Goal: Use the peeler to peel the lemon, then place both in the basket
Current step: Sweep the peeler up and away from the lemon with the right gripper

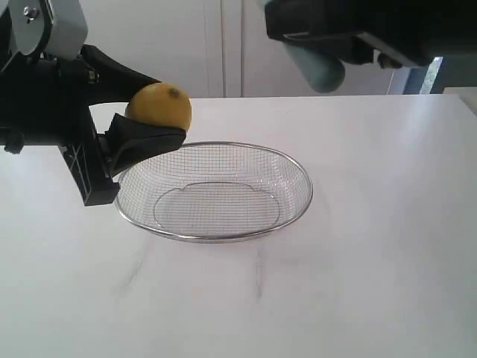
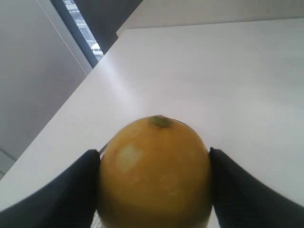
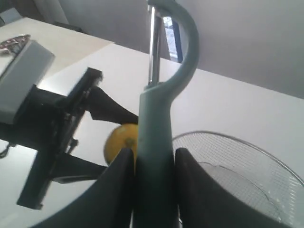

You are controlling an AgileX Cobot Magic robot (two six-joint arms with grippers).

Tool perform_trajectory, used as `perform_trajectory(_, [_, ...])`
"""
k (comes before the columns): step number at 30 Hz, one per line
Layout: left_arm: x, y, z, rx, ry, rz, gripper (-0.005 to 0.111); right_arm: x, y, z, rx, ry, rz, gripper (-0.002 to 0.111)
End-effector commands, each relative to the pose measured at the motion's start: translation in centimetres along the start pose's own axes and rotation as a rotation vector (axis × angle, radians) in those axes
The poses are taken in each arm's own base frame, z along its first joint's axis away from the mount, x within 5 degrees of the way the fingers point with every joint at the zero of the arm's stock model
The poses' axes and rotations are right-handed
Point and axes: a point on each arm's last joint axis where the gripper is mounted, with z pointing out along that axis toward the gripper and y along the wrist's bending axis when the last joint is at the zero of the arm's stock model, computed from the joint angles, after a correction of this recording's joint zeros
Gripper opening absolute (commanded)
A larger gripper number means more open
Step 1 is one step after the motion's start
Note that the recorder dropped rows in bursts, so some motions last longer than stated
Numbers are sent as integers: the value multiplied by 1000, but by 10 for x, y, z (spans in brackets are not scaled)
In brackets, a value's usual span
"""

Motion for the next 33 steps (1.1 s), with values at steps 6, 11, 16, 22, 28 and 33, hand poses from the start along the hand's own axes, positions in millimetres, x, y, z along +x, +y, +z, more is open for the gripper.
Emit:
perform_trajectory(6, [-2,-3,-1,18,-18,-19,0,19,-29,22,213,211,-83,0])
perform_trajectory(11, [-2,-3,-1,19,-14,-13,0,24,-38,38,245,260,-90,0])
perform_trajectory(16, [-1,0,-1,-10,-8,-13,0,17,-45,48,271,268,-89,0])
perform_trajectory(22, [0,2,-1,-34,6,3,0,7,-62,54,322,272,-75,0])
perform_trajectory(28, [2,4,1,-53,18,3,0,11,-76,62,349,305,-73,0])
perform_trajectory(33, [8,5,8,-39,40,-10,0,17,-84,79,350,325,-76,0])
